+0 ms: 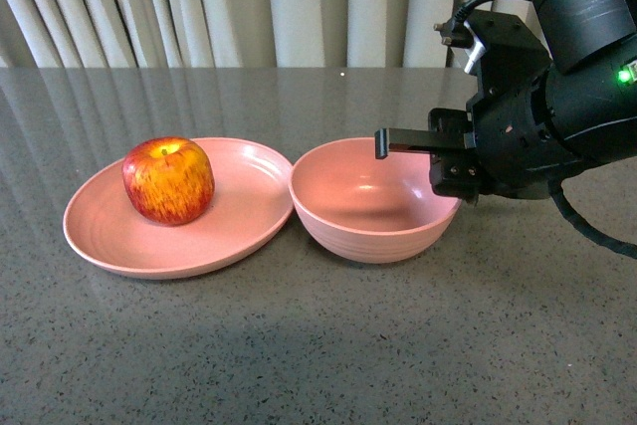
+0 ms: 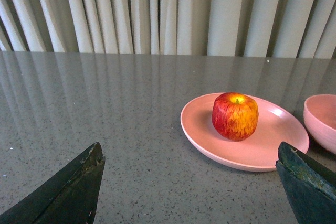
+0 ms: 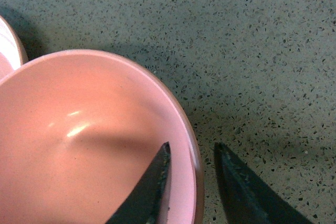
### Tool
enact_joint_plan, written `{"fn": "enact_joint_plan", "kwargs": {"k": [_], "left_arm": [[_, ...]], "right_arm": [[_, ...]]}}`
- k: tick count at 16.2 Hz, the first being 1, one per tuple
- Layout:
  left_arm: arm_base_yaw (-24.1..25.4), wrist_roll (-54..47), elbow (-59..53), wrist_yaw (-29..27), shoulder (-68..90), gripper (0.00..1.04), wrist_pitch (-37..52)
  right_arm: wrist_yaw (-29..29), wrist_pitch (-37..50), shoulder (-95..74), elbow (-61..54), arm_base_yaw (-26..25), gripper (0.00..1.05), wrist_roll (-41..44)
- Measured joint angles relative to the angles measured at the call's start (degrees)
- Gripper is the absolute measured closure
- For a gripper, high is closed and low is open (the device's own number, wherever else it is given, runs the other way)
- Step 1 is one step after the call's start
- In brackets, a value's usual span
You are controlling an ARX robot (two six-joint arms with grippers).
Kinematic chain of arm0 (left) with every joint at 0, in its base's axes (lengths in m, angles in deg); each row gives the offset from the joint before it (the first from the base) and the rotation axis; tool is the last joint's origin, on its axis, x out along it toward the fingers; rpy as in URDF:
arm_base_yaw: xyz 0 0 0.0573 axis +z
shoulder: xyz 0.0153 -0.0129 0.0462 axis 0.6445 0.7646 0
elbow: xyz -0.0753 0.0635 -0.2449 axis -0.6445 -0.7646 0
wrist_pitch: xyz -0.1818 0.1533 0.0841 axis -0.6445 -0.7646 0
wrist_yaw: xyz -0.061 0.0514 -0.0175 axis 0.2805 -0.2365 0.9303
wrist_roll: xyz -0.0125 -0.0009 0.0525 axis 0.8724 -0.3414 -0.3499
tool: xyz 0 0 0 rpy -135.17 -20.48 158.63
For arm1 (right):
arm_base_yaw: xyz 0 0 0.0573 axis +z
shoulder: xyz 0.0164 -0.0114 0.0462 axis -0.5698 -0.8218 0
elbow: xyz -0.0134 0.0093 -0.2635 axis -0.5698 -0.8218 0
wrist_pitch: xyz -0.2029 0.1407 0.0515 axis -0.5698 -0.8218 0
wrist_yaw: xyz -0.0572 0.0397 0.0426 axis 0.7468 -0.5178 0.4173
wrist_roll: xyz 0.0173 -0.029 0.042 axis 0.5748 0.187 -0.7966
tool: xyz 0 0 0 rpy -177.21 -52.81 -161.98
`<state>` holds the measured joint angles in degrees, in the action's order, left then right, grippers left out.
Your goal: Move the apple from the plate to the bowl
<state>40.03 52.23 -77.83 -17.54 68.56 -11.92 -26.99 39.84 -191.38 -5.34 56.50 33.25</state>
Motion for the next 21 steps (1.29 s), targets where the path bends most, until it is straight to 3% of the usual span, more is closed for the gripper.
{"fn": "enact_joint_plan", "kwargs": {"k": [4,7,9,12,13,14,16,17,19,21], "left_arm": [[0.00,0.00,0.00,0.00,0.02,0.07,0.00],[0.00,0.00,0.00,0.00,0.00,0.07,0.00],[0.00,0.00,0.00,0.00,0.02,0.07,0.00],[0.00,0.00,0.00,0.00,0.00,0.07,0.00],[0.00,0.00,0.00,0.00,0.00,0.07,0.00],[0.00,0.00,0.00,0.00,0.00,0.07,0.00],[0.00,0.00,0.00,-0.02,0.00,0.07,0.00],[0.00,0.00,0.00,0.00,0.00,0.07,0.00],[0.00,0.00,0.00,0.00,0.00,0.07,0.00],[0.00,0.00,0.00,0.00,0.00,0.07,0.00]], "right_arm": [[-2.69,0.87,9.79,-3.45,-1.95,0.34,-1.07],[-7.98,5.88,24.22,-10.27,-10.62,0.04,-3.91],[-9.92,11.74,40.74,-19.28,-19.87,0.07,-4.35],[-9.92,14.34,62.49,-32.85,-28.39,0.07,-2.05],[-10.03,11.45,68.17,-36.65,-29.68,0.08,-1.07],[-8.52,8.00,72.83,-39.54,-29.11,0.18,2.99],[-2.99,4.63,83.36,-47.65,-23.06,0.42,11.37],[-2.84,4.31,88.35,-51.06,-21.33,0.55,13.27],[-1.79,-1.70,98.25,-56.46,-21.77,0.81,14.53],[-1.77,-0.66,100.32,-57.61,-21.77,1.04,14.95]]}}
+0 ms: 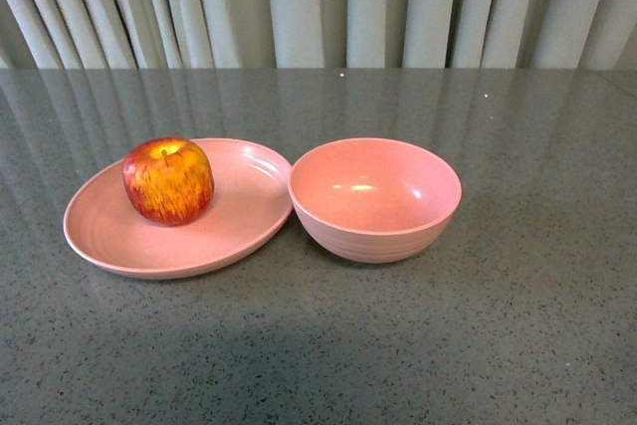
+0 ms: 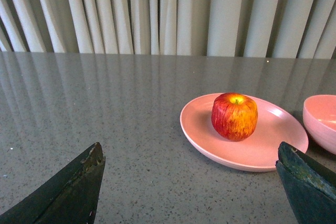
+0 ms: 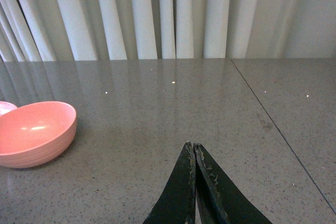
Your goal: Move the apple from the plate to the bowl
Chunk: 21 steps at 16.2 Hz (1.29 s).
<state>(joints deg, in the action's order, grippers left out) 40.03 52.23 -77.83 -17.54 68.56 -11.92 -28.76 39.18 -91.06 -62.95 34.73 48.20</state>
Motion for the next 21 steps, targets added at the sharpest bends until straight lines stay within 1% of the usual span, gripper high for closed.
{"fn": "enact_joint_plan", "kwargs": {"k": [7,8,16,19,21], "left_arm": [[0.00,-0.02,0.00,0.00,0.00,0.07,0.00],[0.00,0.00,0.00,0.02,0.02,0.07,0.00],[0.00,-0.04,0.00,0.00,0.00,0.07,0.00],[0.00,-0.04,0.00,0.00,0.02,0.07,0.00],[0.00,-0.04,0.00,0.00,0.00,0.07,0.00]], "right_arm": [[0.00,0.33,2.23,-2.45,0.00,1.03,0.39],[-0.02,0.50,4.48,-4.33,0.00,1.03,0.39],[0.00,0.35,4.37,-4.33,0.00,1.03,0.57],[0.00,0.35,4.37,-4.33,0.00,0.71,0.57],[0.00,0.35,4.37,-4.33,0.00,0.47,0.57]]}}
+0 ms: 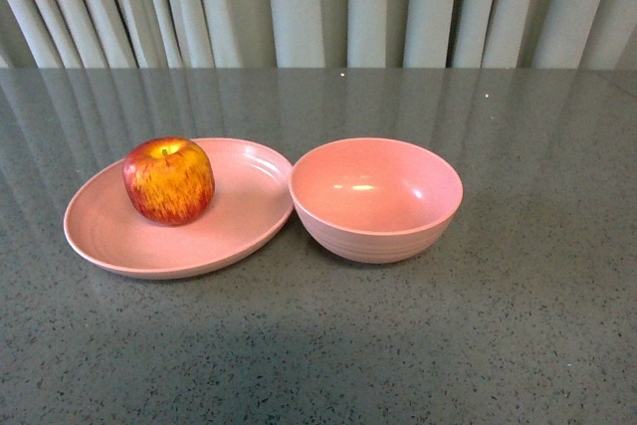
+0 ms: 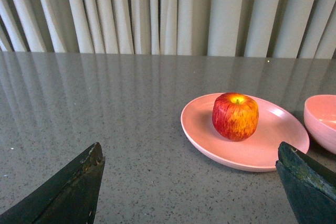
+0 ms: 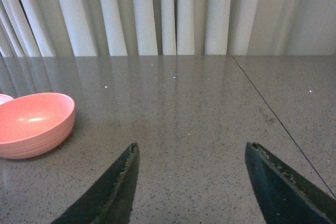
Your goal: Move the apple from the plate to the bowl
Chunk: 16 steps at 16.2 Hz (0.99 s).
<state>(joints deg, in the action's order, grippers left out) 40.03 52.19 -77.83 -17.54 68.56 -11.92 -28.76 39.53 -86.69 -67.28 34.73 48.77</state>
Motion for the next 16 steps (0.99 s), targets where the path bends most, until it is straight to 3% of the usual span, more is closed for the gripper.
{"fn": "enact_joint_plan", "kwargs": {"k": [4,13,15,16], "left_arm": [[0.00,0.00,0.00,0.00,0.00,0.07,0.02],[-0.04,0.07,0.04,-0.31,0.13,0.07,-0.61],[-5.07,1.29,6.05,-8.50,8.63,0.07,-14.16],[-5.88,1.46,6.78,-8.63,9.62,0.07,-14.56]], "right_arm": [[0.00,0.00,0.00,0.00,0.00,0.04,0.00],[0.00,0.00,0.00,0.00,0.00,0.07,0.00],[0.00,-0.04,0.00,0.00,0.00,0.07,-0.04],[-0.02,0.04,0.00,0.00,0.00,0.07,0.00]]}}
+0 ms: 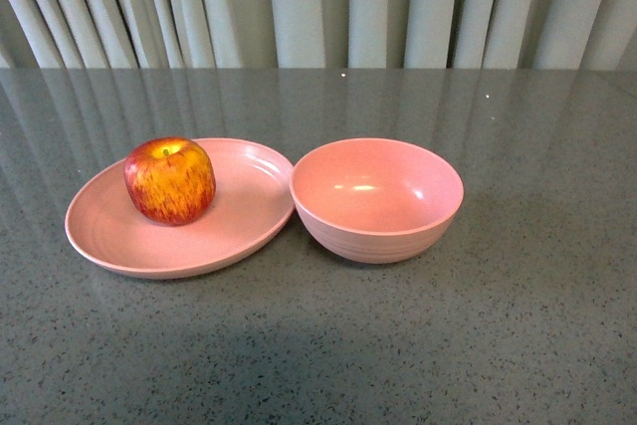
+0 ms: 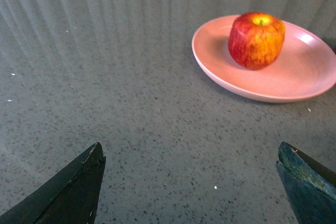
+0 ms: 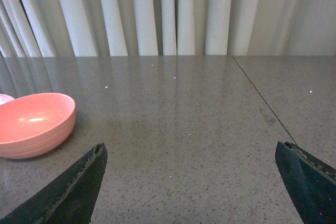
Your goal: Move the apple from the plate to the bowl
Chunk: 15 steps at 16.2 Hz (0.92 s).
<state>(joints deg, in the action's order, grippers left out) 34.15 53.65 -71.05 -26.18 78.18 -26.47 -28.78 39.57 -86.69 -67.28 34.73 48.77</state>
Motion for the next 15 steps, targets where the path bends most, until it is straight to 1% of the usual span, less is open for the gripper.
{"fn": "enact_joint_plan", "kwargs": {"k": [7,8,9,10,13,14,15], "left_arm": [[-0.39,0.66,1.57,0.28,1.75,0.07,3.26],[0.83,0.83,4.09,3.28,8.11,0.07,10.84],[0.00,0.48,10.69,12.85,33.44,0.07,32.15],[-1.01,-2.60,19.43,18.80,53.55,0.07,40.98],[-0.79,-3.93,25.90,21.20,68.22,0.07,42.29],[-1.01,-3.52,27.63,22.36,71.14,0.07,42.53],[-1.88,-2.19,31.10,23.37,77.59,0.07,42.73]], "right_arm": [[0.02,-0.04,0.00,0.00,0.00,0.07,0.02],[0.02,-0.02,0.00,0.00,0.00,0.07,0.02],[0.02,-0.02,0.00,0.00,0.00,0.07,0.02],[0.02,-0.02,0.00,0.00,0.00,0.07,0.02],[0.02,-0.02,0.00,0.00,0.00,0.07,0.02],[0.02,-0.02,0.00,0.00,0.00,0.07,0.02],[0.02,-0.02,0.00,0.00,0.00,0.07,0.02]]}}
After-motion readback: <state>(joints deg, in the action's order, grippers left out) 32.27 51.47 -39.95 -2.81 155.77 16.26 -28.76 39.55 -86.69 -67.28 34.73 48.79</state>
